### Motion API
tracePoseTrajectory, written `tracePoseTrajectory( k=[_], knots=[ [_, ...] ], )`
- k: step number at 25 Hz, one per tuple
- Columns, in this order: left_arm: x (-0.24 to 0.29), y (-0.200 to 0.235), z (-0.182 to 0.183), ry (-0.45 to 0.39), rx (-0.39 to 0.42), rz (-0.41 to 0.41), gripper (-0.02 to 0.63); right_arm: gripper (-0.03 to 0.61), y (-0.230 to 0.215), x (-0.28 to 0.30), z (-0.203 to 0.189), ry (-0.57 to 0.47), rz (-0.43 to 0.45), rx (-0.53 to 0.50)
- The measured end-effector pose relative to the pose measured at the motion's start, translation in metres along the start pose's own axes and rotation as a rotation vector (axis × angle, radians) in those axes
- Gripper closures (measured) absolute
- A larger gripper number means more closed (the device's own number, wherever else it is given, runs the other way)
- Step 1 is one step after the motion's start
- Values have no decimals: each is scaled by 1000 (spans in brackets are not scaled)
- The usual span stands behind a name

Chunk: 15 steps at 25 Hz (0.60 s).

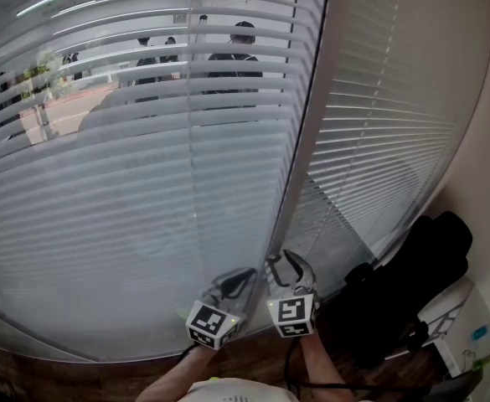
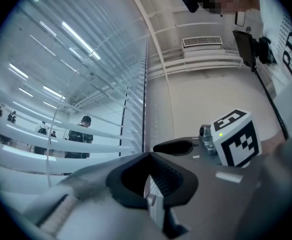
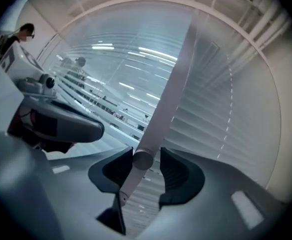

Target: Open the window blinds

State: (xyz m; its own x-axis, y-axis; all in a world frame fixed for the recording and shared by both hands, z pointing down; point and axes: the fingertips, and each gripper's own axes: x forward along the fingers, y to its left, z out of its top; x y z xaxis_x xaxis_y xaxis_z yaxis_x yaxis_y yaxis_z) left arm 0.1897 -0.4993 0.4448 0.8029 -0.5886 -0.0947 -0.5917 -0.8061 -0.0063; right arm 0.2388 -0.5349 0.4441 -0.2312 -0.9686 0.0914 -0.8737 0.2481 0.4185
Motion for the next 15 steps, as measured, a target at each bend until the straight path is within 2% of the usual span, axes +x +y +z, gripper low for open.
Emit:
tracePoseTrajectory(
  k=[5,8,11,15],
  knots=[
    [-1,1,1,0,1,4,621,399,7,5,-2,34,-8,-236],
    [-2,2,2,2,0,7,621,420,12,6,-3,35,-14,-334],
    [-1,2,1,0,-6,1,621,433,14,6,-2,28,-35,-395],
    [1,3,-1,-4,4,0,621,438,13,6,-1,15,-38,-373]
  ],
)
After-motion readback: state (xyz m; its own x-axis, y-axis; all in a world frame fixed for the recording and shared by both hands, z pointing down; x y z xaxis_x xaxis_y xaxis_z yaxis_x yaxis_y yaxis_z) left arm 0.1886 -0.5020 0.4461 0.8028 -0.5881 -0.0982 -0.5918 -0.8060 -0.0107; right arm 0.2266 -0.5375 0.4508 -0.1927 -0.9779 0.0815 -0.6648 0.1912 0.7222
